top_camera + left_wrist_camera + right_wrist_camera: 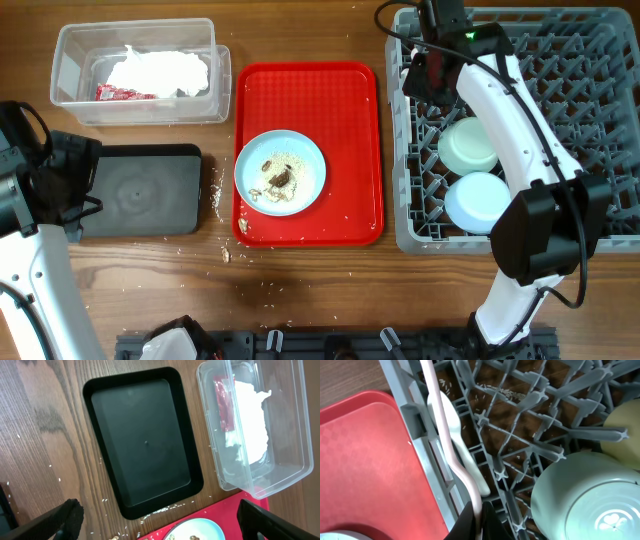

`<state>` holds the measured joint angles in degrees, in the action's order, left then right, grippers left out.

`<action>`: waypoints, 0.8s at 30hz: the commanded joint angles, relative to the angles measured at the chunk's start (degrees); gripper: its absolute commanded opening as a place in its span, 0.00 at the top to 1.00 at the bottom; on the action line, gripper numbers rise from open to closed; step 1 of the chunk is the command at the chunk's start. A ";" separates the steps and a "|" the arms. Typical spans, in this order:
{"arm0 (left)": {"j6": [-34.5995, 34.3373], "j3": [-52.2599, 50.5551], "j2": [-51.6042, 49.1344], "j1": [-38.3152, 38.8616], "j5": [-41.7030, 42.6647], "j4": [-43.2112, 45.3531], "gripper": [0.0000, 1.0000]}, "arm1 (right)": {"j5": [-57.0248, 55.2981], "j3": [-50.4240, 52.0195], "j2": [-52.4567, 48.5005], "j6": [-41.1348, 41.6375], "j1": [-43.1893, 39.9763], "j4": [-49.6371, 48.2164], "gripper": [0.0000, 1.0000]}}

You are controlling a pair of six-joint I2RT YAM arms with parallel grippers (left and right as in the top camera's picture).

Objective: Sort waste into correct bins and load items into the dishwasher rack
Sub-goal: 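Carry the fork into the rack and release it, then withdraw the right gripper to the right side of the rack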

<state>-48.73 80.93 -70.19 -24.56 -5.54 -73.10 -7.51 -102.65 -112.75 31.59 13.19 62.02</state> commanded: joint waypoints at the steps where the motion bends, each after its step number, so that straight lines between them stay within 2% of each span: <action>1: 0.33 -0.02 0.09 -0.37 -0.55 0.15 0.00 | 1.38 0.94 1.51 -1.62 -0.02 -0.15 0.94; 3: 0.33 -0.02 0.09 -0.37 -0.55 0.15 0.00 | 1.36 1.11 1.51 -1.62 -0.02 0.92 0.61; 4: 0.33 -0.02 0.09 -0.37 -0.55 0.15 0.00 | 1.36 1.11 1.51 -1.64 -0.02 1.07 0.54; 11: 0.33 -0.02 0.09 -0.37 -0.55 0.15 0.00 | 1.64 0.85 3.08 -1.68 -0.04 2.89 0.43; 14: 0.33 -0.02 0.09 -0.37 -0.55 0.15 0.00 | 1.60 0.83 7.63 -1.66 -0.04 4.50 0.39; 15: 0.33 -0.02 0.11 -0.37 -0.55 0.15 0.00 | 1.57 0.83 9.70 -1.97 -0.04 4.94 0.35; 16: 0.33 -0.02 0.09 -0.37 -0.55 0.17 0.00 | 1.57 0.83 10.93 -2.58 -0.04 5.09 0.25; 17: 0.33 -0.02 0.09 -0.37 -0.55 0.15 0.00 | 1.42 0.83 13.11 -3.63 -0.15 5.42 0.00; 20: 0.33 -0.02 0.09 -0.37 -0.55 0.15 0.00 | 1.16 0.83 18.45 -4.59 -2.40 7.89 0.00; 24: 0.33 -0.02 0.09 -0.37 -0.55 0.15 0.00 | 1.40 0.83 21.92 -4.44 -11.34 11.82 0.00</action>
<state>-48.73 80.93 -70.19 -24.56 -5.54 -73.10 -6.04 -102.02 -92.07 27.90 7.88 72.40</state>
